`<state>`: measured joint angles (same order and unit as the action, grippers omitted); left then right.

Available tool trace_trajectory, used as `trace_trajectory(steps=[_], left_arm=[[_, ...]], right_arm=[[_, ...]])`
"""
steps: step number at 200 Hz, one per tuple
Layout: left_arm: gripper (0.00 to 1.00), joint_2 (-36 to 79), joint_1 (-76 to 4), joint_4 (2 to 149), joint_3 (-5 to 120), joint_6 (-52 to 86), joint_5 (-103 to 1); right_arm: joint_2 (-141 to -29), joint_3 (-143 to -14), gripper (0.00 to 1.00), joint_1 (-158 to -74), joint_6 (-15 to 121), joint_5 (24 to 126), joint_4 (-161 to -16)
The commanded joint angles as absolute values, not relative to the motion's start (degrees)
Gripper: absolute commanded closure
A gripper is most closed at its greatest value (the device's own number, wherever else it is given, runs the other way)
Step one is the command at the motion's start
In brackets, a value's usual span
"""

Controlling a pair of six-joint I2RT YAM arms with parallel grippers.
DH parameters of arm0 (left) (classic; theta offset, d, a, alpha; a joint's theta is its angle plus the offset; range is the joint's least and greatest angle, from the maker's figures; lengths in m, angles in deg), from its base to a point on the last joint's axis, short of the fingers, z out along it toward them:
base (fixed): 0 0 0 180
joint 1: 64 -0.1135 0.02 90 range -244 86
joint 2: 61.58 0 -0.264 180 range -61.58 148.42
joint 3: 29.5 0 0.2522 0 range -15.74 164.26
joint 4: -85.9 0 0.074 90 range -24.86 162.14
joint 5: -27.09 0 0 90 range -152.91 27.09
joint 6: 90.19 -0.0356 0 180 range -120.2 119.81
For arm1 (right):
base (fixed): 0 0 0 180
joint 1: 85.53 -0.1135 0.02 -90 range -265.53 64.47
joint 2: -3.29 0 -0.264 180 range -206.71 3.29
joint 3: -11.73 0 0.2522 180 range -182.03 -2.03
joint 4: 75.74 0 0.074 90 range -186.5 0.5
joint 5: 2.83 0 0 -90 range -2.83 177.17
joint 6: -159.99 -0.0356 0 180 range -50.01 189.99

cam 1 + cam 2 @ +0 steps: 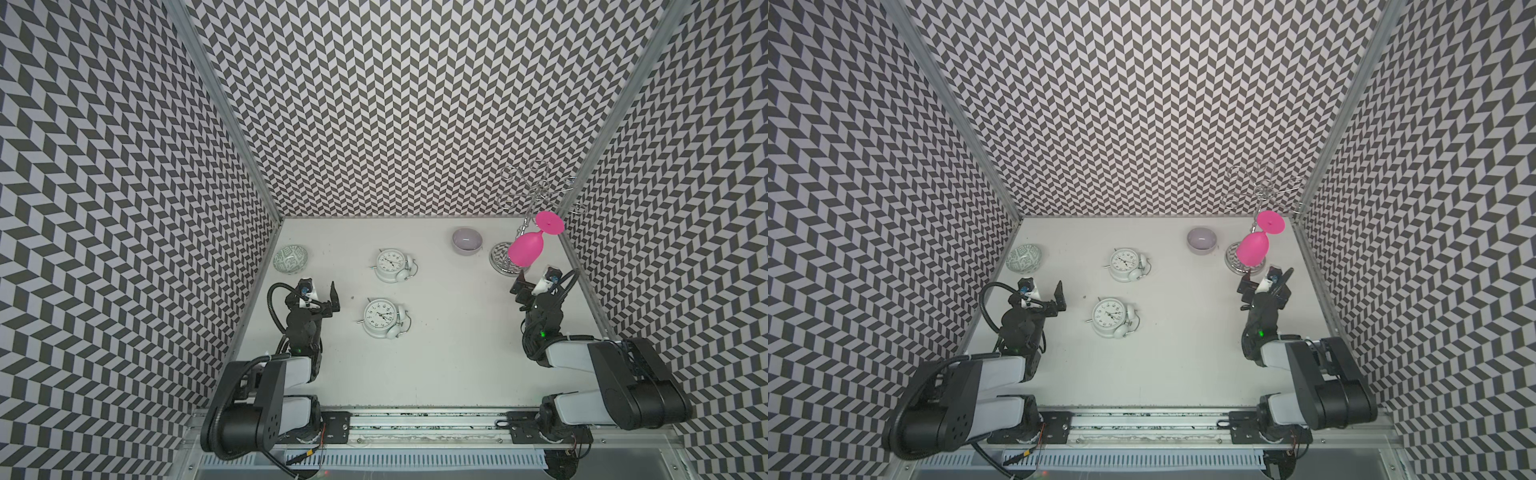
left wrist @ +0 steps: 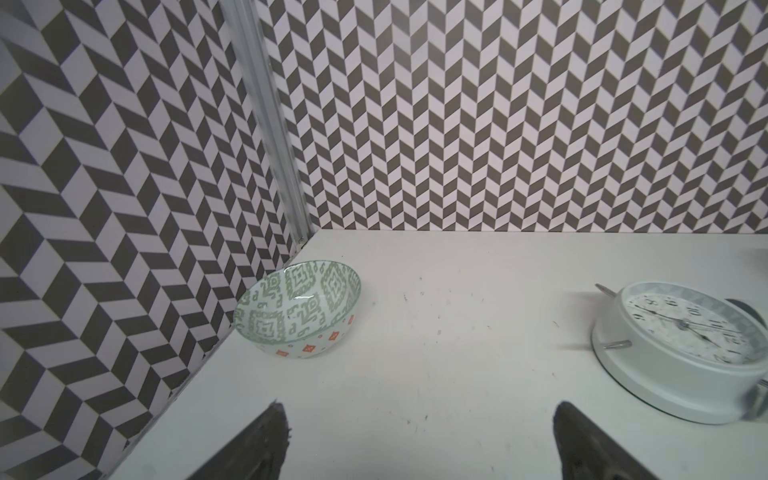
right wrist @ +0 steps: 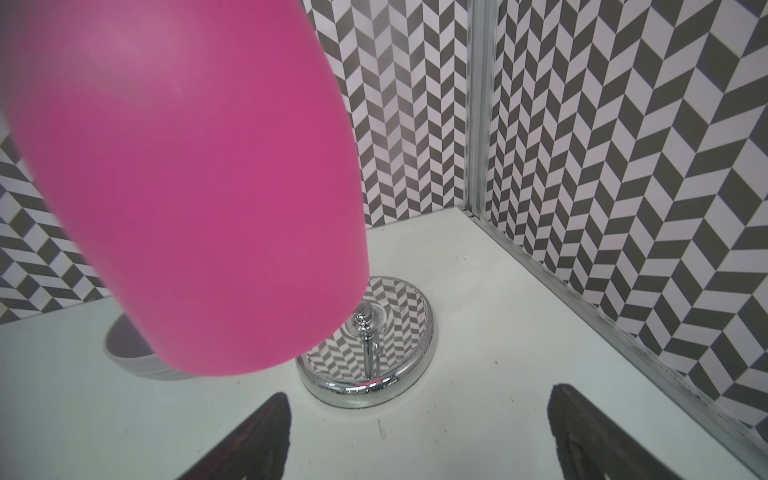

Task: Insert the battery into the alarm
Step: Reset both arms

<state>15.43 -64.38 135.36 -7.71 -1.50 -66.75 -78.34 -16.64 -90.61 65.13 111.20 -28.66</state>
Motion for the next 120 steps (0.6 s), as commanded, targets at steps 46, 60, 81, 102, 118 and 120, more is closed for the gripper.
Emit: trace_trajectory(steps=[46, 60, 81, 102, 118, 120], left_arm=[[0.0, 27.9, -64.0, 144.2, -0.9, 0.3, -64.2], [0.0, 27.6, -63.6, 144.4, -1.1, 0.0, -65.0], [0.0, 27.8, -62.9, 144.6, -1.2, -0.3, -66.7], [0.0, 27.4, -62.9, 143.1, -0.8, -0.2, -66.6], [0.0, 27.6, -62.9, 144.1, -1.1, -0.3, -66.8], [0.01, 27.6, -62.9, 144.0, -1.0, -0.3, -66.7]], right_arm=[[-84.6, -16.4, 0.02, -88.3, 66.9, 99.9, -16.9], [-84.7, -16.4, 0.01, -88.3, 67.1, 99.9, -16.7], [-84.1, -17.0, 0.01, -88.6, 67.9, 99.3, -18.8], [-83.7, -17.4, 0.01, -88.6, 68.0, 99.1, -20.2], [-84.0, -17.1, 0.01, -88.6, 68.5, 98.5, -19.5], [-83.9, -17.1, 0.01, -88.7, 68.8, 98.1, -19.5]])
